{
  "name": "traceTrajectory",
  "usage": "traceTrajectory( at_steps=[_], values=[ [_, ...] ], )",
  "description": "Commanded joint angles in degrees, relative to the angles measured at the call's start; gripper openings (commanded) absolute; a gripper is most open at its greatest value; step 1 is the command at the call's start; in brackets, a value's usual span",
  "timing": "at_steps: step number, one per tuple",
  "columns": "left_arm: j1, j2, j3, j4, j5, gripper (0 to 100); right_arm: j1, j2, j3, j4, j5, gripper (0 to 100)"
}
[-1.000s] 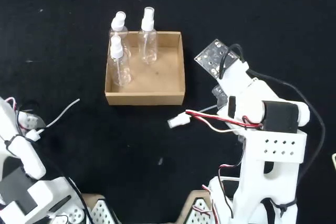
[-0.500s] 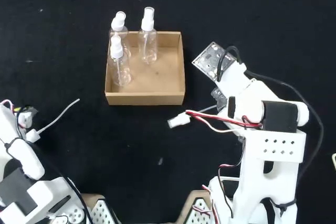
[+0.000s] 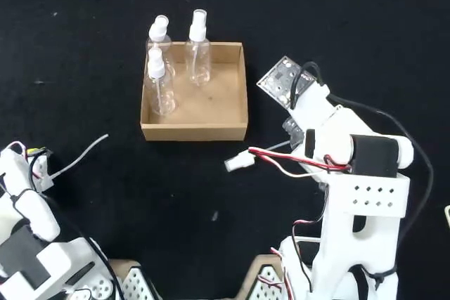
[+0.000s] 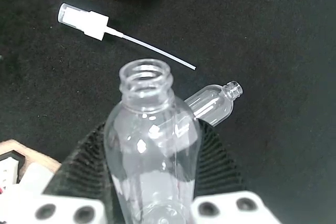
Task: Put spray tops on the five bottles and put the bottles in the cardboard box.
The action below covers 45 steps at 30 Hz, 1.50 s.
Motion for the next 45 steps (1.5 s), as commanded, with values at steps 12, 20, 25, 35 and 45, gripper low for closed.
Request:
traceTrajectory(
  at_steps=[12, 20, 25, 35, 45],
  values=[
    [1.01, -2.37, -4.44, -1.14, -7.03, 3, 0.97, -1.80, -0.84, 0.09, 0.44, 1.1],
    [4.53, -1.14, -11.56, -1.58, -33.76, 5, 0.97, -1.80, -2.51, 0.44, 0.18, 1.1],
    [6.20, 4.40, -10.42, -1.14, -34.29, 31, 0.97, -1.80, -3.03, 0.44, 0.18, 1.1],
    [5.58, 8.18, -19.56, 11.96, -33.23, 25, 0.97, -1.80, -2.95, 0.44, 0.18, 1.1],
    [5.58, 8.26, -17.01, 7.30, -30.33, 25, 0.97, -1.80, -3.30, 0.44, 0.18, 1.1]
  ],
)
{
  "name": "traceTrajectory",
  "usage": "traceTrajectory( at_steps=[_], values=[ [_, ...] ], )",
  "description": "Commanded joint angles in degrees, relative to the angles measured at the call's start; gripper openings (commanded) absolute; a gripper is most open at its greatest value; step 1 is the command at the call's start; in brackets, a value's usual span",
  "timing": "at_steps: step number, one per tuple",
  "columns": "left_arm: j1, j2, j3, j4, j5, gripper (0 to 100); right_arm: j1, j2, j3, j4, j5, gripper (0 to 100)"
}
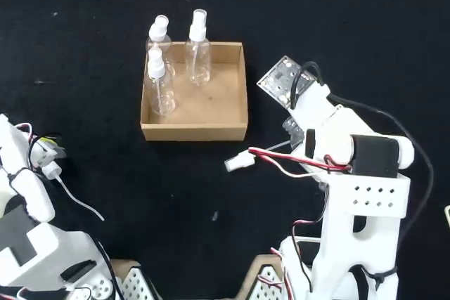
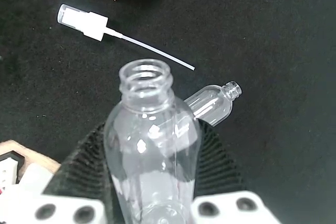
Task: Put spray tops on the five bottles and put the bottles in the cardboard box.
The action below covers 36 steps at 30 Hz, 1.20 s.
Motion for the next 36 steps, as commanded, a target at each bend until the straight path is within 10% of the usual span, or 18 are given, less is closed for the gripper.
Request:
traceTrajectory(
  at_steps=[1, 14, 21, 36],
  values=[
    [0.48, -0.26, -0.22, -4.48, 0.62, 25, 0.97, -1.80, -3.12, 0.53, 0.18, 1.1],
    [4.44, -0.35, 3.38, -5.54, 0.88, 24, -0.70, -1.80, -7.25, 2.55, -2.46, 1.1],
    [4.09, -0.35, 3.21, -5.89, 0.62, 2, -4.13, -1.80, -8.40, 3.78, -2.90, 1.1],
    [6.90, -33.67, -15.16, 10.20, 1.05, 3, -26.20, -1.89, -18.68, -2.46, -28.66, 1.1]
  ],
)
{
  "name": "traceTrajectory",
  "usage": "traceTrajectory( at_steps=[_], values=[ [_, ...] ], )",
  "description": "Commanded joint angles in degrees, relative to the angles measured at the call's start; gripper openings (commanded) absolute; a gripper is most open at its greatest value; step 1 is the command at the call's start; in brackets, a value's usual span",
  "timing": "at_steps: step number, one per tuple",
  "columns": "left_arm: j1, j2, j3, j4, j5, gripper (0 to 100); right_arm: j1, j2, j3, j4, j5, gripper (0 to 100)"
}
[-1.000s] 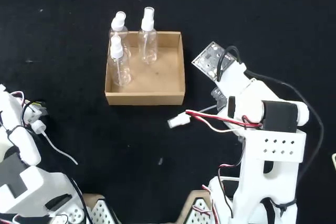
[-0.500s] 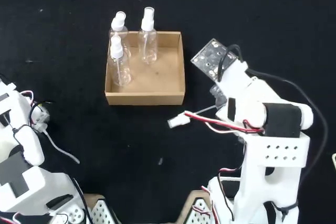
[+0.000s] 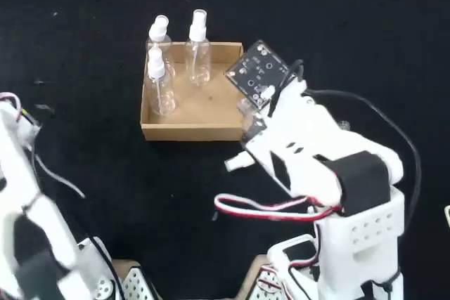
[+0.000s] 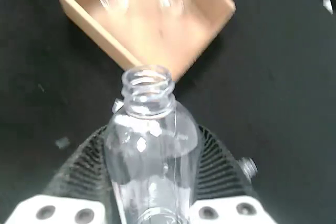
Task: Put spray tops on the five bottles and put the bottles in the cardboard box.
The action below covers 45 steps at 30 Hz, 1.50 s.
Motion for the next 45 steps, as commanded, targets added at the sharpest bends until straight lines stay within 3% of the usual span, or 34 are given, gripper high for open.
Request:
traceTrajectory(
  at_steps=[1, 5, 11, 14, 18, 28, 33, 38, 45],
  values=[
    [3.74, -13.45, -6.37, 0.35, 0.62, 3, -2.46, -2.15, -2.33, -5.36, -4.57, 1.1],
    [10.15, -23.47, -8.66, -2.02, 0.62, 3, -5.19, -11.74, 4.26, -11.87, -6.42, 1.1],
    [22.90, -30.42, -16.48, -2.37, 0.62, 3, -7.30, -30.37, 26.59, -26.81, -6.68, 1.1],
    [30.20, -30.07, -24.92, -2.73, 0.62, 3, -7.21, -32.92, 33.54, -30.15, -6.77, 1.1],
    [39.96, -28.66, -31.69, -9.58, 0.62, 3, -6.95, -34.68, 40.13, -33.32, -6.77, 1.1],
    [60.70, -27.87, -35.65, -13.36, 0.09, 3, -2.64, -40.40, 50.33, -40.09, -8.09, 1.1],
    [64.84, -25.76, -32.40, -16.53, 0.09, 3, -2.90, -42.51, 49.98, -40.44, -13.10, 1.1],
    [65.71, -23.38, -31.60, -20.13, 0.53, 3, -2.99, -42.42, 51.91, -42.37, -13.36, 1.1],
    [73.45, -18.81, -31.78, -21.27, 0.18, 3, -2.99, -42.68, 52.09, -42.73, -13.36, 1.1]
  ],
)
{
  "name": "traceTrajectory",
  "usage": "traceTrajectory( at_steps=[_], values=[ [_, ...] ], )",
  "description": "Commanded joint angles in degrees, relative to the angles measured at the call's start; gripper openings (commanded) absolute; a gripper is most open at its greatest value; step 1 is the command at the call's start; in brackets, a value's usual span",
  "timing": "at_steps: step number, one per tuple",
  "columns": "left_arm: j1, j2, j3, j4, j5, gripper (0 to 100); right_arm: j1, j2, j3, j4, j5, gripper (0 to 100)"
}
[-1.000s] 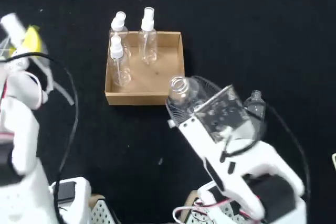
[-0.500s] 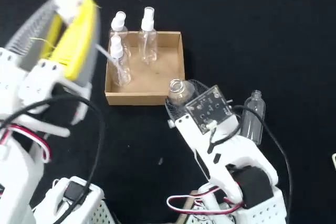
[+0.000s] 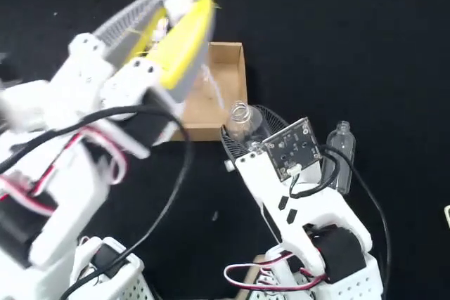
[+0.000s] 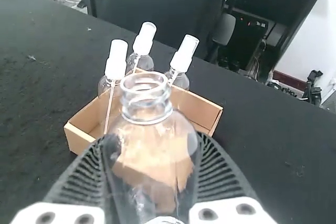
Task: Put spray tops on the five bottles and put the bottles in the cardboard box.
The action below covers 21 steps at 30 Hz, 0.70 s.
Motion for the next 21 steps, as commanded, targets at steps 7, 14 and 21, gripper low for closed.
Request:
traceTrajectory(
  at_steps=[7, 14, 21],
  values=[
    [3.65, 3.87, 0.84, -3.16, 0.09, 3, 0.97, -0.75, -0.84, -1.41, -0.44, 1.1],
    [3.65, 3.43, 3.47, -3.25, 0.09, 3, 0.97, -0.84, -0.92, -1.41, -7.74, 1.1],
    [2.24, 4.04, 3.91, -10.55, -3.25, 3, 0.97, -0.84, -1.01, -1.58, -7.56, 1.1]
  ],
)
